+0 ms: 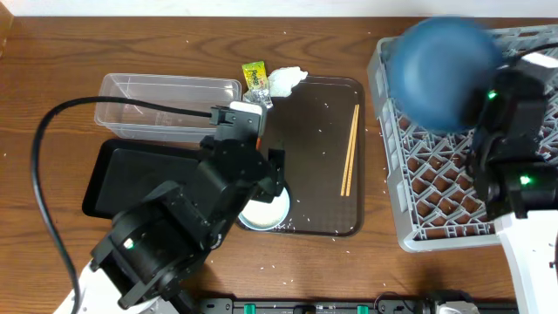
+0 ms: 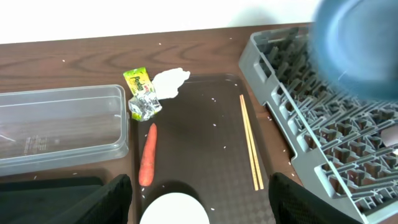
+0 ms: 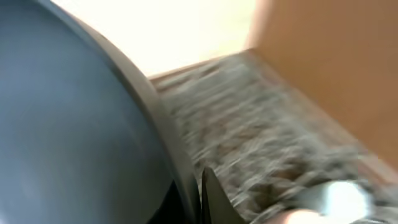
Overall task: Sort waste into correct bins and load items into the dishwasher rack
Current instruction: 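Set the blue plate into the dish rack with the right gripper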
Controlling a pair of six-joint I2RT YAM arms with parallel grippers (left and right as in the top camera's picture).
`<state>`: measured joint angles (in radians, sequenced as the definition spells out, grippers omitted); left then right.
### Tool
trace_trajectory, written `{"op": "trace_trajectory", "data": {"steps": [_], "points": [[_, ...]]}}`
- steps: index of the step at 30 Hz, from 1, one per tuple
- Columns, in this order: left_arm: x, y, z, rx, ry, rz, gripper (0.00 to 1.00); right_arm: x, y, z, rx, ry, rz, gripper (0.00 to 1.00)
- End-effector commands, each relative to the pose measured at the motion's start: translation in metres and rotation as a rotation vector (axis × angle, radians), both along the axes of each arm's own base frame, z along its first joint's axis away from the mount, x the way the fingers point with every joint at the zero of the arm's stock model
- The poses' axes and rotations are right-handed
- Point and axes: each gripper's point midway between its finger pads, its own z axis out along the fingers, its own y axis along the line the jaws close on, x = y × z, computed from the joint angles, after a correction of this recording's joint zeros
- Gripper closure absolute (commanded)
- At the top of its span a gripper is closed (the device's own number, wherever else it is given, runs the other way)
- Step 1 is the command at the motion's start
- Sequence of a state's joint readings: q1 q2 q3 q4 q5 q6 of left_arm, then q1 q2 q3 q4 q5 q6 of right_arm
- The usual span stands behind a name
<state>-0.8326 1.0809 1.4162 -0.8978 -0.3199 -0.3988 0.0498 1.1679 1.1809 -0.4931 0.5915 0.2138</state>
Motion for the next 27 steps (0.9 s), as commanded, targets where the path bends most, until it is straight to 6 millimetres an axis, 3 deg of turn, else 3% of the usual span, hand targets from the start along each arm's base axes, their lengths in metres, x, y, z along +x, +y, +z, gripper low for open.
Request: {"op": "trace_trajectory", "data": {"steps": [1, 9, 12, 15, 21, 27], "points": [[-0.003, 0.004, 0.009, -0.02, -0.018, 0.004, 0.29, -0.019, -0.062, 0.023, -0.186, -0.034, -0.34, 0.99], [-0.012, -0.005, 0.003, -0.039, 0.031, -0.06, 0.29, 0.017, -0.126, 0.044, -0.534, 0.079, -0.453, 0.99], [-0.013, -0.005, 0.002, -0.038, 0.036, -0.065, 0.29, 0.029, -0.146, 0.043, -0.65, 0.149, -0.475, 0.99], [-0.014, -0.005, 0.001, -0.033, 0.041, -0.065, 0.29, 0.045, -0.158, 0.028, -0.752, 0.266, -0.434, 0.99], [-0.014, -0.005, -0.002, -0.023, 0.051, -0.064, 0.29, 0.077, -0.165, -0.024, -0.853, 0.476, -0.308, 0.99], [-0.012, -0.006, -0.005, -0.016, 0.057, -0.064, 0.29, 0.096, -0.161, -0.046, -0.93, 0.558, -0.253, 0.99]]}}
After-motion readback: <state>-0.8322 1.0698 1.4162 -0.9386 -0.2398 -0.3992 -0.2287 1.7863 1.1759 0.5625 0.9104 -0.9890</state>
